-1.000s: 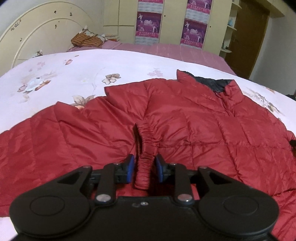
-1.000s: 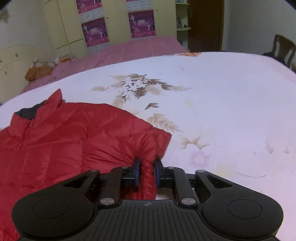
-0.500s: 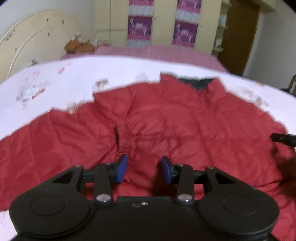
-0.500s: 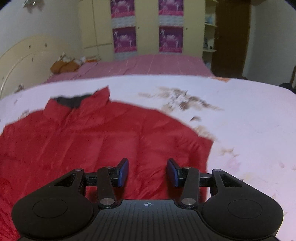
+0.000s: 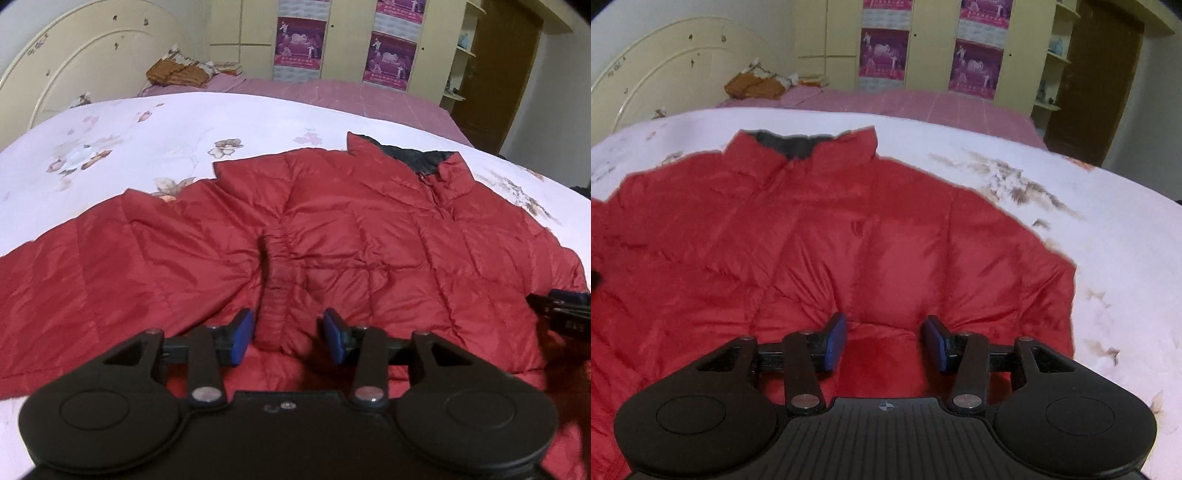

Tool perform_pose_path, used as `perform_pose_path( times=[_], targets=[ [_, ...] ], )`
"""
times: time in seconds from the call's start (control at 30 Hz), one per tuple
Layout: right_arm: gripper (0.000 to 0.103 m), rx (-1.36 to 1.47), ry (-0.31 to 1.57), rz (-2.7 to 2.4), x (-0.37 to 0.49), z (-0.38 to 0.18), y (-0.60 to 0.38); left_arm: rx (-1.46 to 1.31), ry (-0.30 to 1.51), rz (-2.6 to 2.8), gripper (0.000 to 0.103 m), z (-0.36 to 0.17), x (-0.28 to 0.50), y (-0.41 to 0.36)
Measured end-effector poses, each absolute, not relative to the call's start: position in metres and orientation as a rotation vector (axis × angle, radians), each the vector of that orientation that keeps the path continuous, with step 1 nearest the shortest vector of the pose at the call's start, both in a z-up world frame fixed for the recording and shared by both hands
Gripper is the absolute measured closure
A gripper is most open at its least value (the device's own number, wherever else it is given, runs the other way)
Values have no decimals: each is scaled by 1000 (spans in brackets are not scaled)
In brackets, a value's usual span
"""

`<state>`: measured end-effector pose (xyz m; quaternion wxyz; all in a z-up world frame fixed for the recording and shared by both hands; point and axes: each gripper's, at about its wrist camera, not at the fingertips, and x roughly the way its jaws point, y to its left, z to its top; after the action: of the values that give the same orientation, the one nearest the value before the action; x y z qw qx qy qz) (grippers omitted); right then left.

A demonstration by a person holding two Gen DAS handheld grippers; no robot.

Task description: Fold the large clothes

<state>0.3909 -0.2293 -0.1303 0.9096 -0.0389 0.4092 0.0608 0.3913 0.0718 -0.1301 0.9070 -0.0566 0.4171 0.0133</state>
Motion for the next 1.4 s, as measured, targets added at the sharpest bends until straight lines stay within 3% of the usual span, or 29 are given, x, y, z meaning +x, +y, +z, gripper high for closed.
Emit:
perform_pose_path(
  times=[0.47, 0.63, 0.9, 1.4],
  targets=[
    [57, -84, 814, 324, 380, -107, -149, -153, 858, 70, 54, -115, 370, 96],
    [57, -172, 842, 323, 384, -127, -126, -179, 860, 108, 49, -112, 354, 120],
    [57, -82, 804, 373, 383, -103, -110, -324, 881, 220, 36, -109, 308, 191],
    [57, -94, 805, 457, 380, -115, -39, -786, 755, 605, 42, -134, 207, 336]
  ],
)
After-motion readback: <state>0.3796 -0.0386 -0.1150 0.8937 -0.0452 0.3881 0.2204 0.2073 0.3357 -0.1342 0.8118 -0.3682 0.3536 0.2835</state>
